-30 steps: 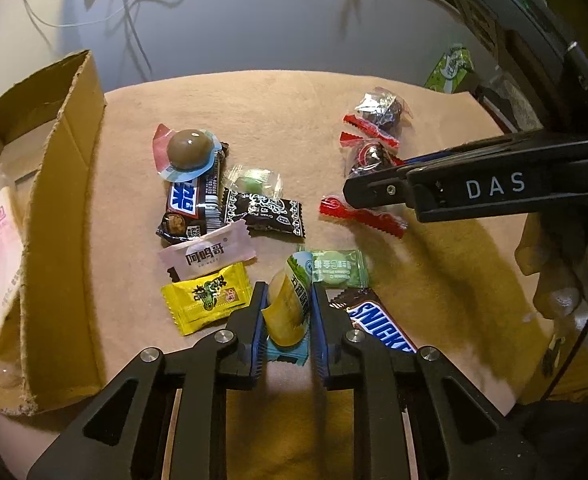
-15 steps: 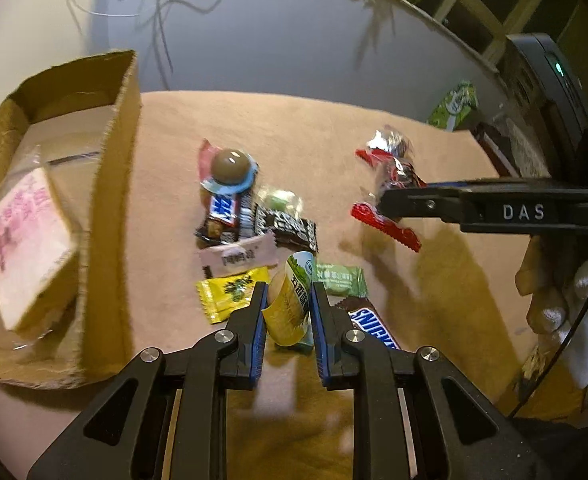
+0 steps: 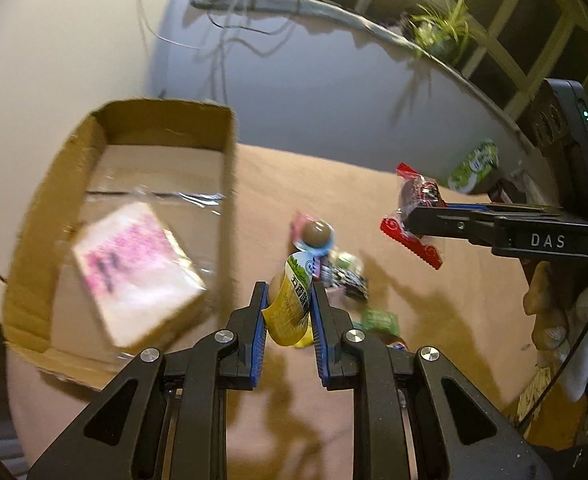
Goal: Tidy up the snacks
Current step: 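Drop the yellow candy and chocolate bag into the box, opening both tools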
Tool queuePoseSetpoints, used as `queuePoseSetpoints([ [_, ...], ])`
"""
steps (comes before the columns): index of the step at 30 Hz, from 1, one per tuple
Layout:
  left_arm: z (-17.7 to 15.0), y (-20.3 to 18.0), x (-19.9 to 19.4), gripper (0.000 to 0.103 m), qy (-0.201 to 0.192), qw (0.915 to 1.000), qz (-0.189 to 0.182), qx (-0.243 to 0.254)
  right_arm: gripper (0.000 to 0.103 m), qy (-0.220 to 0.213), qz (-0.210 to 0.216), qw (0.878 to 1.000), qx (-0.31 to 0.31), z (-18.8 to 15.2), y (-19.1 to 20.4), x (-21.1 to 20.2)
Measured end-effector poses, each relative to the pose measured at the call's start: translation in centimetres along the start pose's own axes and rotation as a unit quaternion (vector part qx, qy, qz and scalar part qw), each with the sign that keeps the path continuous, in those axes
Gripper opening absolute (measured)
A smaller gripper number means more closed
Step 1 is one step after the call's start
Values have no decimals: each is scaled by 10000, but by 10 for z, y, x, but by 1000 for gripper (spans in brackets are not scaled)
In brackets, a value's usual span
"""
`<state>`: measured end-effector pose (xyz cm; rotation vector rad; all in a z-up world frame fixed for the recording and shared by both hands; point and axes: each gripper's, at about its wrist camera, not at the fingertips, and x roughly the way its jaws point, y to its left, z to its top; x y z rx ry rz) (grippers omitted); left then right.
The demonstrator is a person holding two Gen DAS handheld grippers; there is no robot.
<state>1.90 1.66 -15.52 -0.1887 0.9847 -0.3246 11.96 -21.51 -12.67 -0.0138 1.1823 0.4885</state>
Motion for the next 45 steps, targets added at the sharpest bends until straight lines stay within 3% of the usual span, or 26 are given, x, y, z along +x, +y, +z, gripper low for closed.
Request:
queuePoseSetpoints([
  [23, 0, 83, -22, 19, -294, 9934, 809, -753, 49, 33, 216, 9959, -880, 73, 84, 47],
  [45, 6, 104, -10, 20, -181, 9913, 898, -942, 54, 377, 181, 9922, -1176, 91, 113, 99],
])
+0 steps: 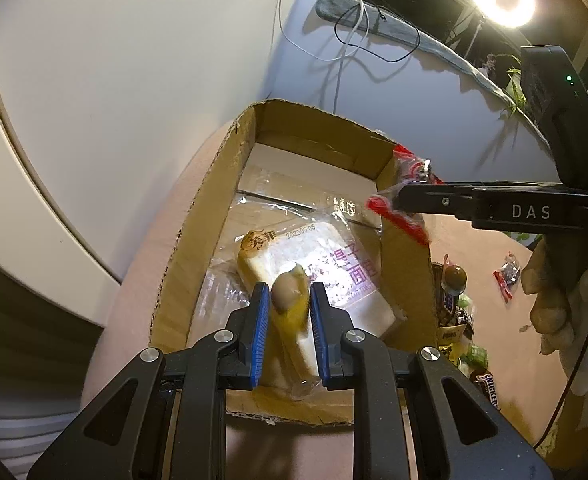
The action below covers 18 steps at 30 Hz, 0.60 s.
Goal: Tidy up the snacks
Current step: 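Drop the yellow candy and chocolate bag into the box, opening both tools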
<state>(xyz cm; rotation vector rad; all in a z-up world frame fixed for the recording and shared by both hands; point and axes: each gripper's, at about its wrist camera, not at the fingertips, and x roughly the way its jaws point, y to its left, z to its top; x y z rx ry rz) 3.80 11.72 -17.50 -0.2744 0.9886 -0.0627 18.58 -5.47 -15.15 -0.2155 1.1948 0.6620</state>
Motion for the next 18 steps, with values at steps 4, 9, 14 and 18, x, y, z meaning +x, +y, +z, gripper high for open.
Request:
queuePoseSetpoints([
  [4, 0, 0, 0, 39, -9, 10000, 69, -62, 55, 5, -23, 10000, -62, 2, 3, 1],
  [9, 1, 1, -1, 40, -14, 9999, 78, -96, 81, -83, -53, 9999, -71, 1, 2, -4],
  [14, 1, -1, -4, 40, -40, 9999, 86, -64, 81, -94, -64, 9999, -37, -2, -1, -8],
  [18, 0, -6, -9, 40, -86, 9999, 67, -34, 81, -132, -83, 9999, 21, -9, -8, -18],
])
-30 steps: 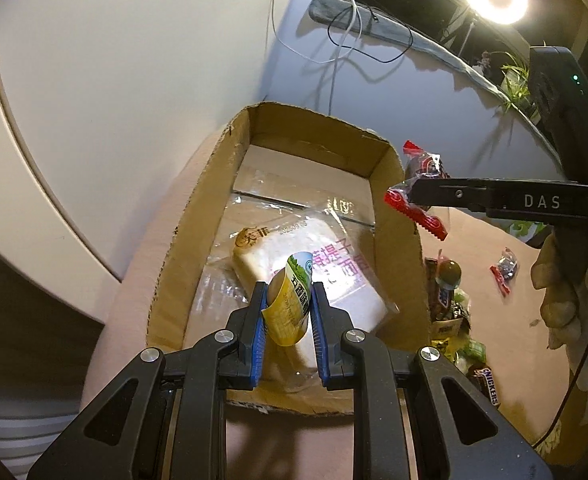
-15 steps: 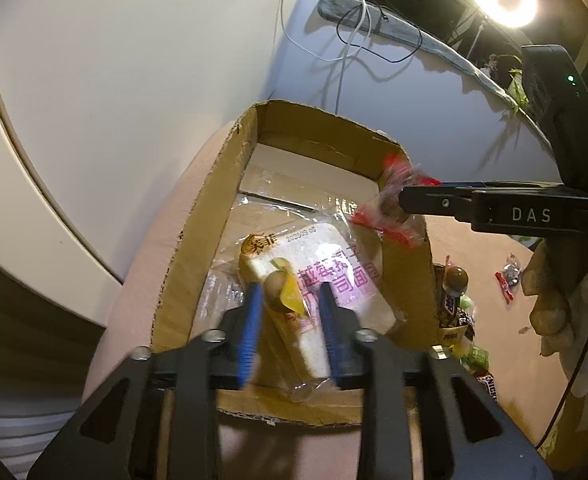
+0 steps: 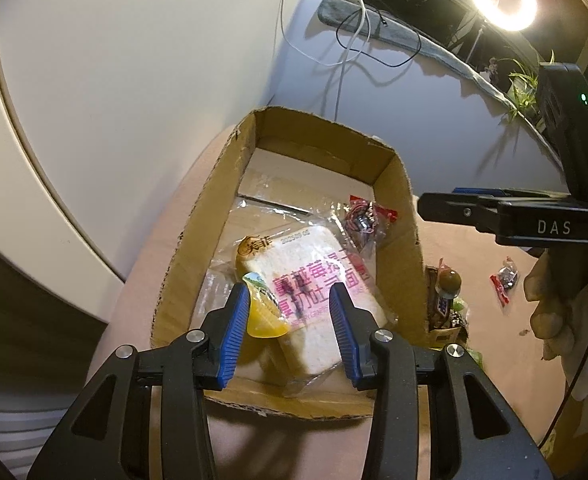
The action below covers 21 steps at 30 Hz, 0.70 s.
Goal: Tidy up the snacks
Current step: 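Drop the yellow candy and chocolate bag into the box, opening both tools, then grasp the teal mint with the left tool while the right tool grasps the green candy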
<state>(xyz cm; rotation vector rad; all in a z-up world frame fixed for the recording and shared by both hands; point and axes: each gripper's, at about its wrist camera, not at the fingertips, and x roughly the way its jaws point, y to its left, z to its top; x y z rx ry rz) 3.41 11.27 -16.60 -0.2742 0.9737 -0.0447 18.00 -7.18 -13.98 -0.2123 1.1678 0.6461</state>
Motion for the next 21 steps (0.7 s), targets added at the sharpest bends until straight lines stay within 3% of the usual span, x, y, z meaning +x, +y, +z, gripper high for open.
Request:
queuePoseSetpoints([
  [7, -5, -19, -7, 40, -19, 9997, -167, 162, 81, -38, -114, 9999, 120, -24, -23, -23],
  [21, -35, -82, -10, 40, 243, 9941, -738, 758, 81, 26, -630, 9946, 822, -117, -97, -69],
])
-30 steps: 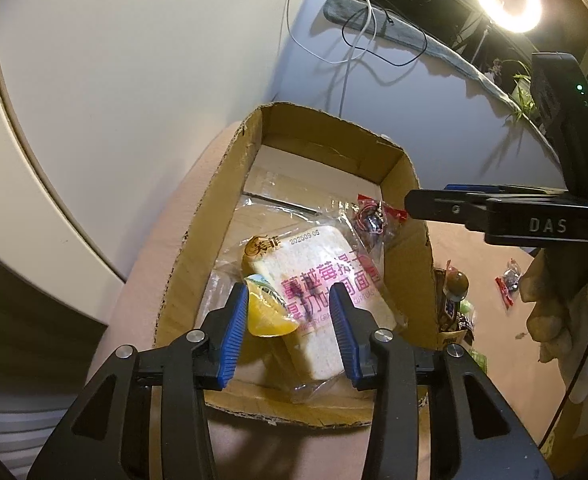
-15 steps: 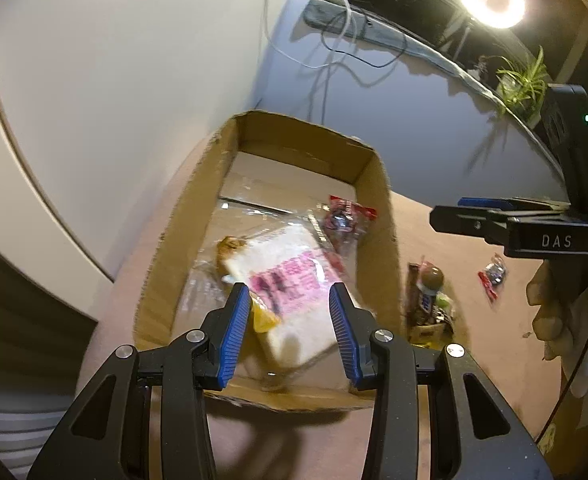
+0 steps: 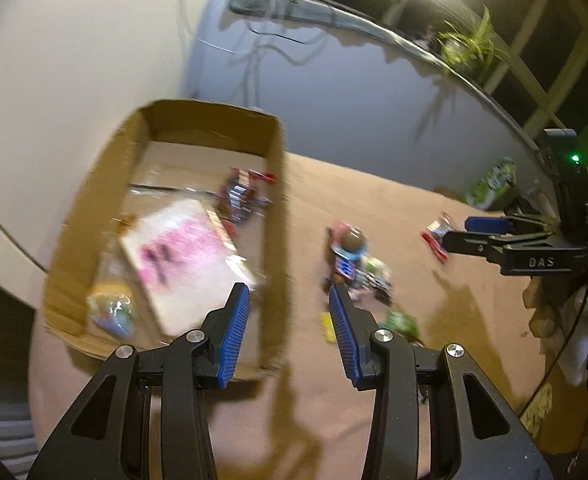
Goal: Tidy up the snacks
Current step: 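Grasp the teal mint with the left tool while the right tool grasps the green candy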
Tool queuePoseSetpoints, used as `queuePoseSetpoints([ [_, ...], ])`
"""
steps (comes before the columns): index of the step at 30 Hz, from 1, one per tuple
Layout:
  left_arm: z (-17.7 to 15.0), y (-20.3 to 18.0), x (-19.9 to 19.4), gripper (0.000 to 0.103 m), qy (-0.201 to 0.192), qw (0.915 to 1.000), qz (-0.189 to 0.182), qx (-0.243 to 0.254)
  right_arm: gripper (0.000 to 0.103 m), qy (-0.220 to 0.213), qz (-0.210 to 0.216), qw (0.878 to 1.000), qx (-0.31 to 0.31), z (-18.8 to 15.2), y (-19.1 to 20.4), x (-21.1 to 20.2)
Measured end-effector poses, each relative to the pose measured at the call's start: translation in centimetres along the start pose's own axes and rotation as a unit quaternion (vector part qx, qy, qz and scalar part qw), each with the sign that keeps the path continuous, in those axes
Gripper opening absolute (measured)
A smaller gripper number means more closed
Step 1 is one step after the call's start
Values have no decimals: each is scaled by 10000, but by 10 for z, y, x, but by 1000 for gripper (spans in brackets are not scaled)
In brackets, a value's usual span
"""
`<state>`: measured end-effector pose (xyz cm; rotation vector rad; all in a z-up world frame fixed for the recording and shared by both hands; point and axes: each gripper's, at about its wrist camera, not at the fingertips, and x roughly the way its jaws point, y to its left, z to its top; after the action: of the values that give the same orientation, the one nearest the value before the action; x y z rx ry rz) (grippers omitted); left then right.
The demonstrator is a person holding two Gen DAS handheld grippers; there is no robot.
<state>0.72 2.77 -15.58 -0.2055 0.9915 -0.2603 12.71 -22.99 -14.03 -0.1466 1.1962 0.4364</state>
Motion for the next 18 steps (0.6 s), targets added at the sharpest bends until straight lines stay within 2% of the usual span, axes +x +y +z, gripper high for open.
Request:
queuePoseSetpoints([
  [7, -15, -36, 20, 40, 401, 9978, -297, 439, 81, 198, 71, 9997, -87, -32, -21, 0],
  [9, -20, -45, 27, 33, 528, 9962, -375, 585, 70, 291, 164, 9988, -352, -39, -15, 3],
  [15, -33, -66, 49, 25, 884, 9908, -488, 904, 47, 607, 219, 9902, -1237, -58, 14, 23],
  [18, -38, -71, 59, 21, 1017, 9884, -493, 1017, 45, 722, 283, 9859, -1486, -62, 25, 35],
])
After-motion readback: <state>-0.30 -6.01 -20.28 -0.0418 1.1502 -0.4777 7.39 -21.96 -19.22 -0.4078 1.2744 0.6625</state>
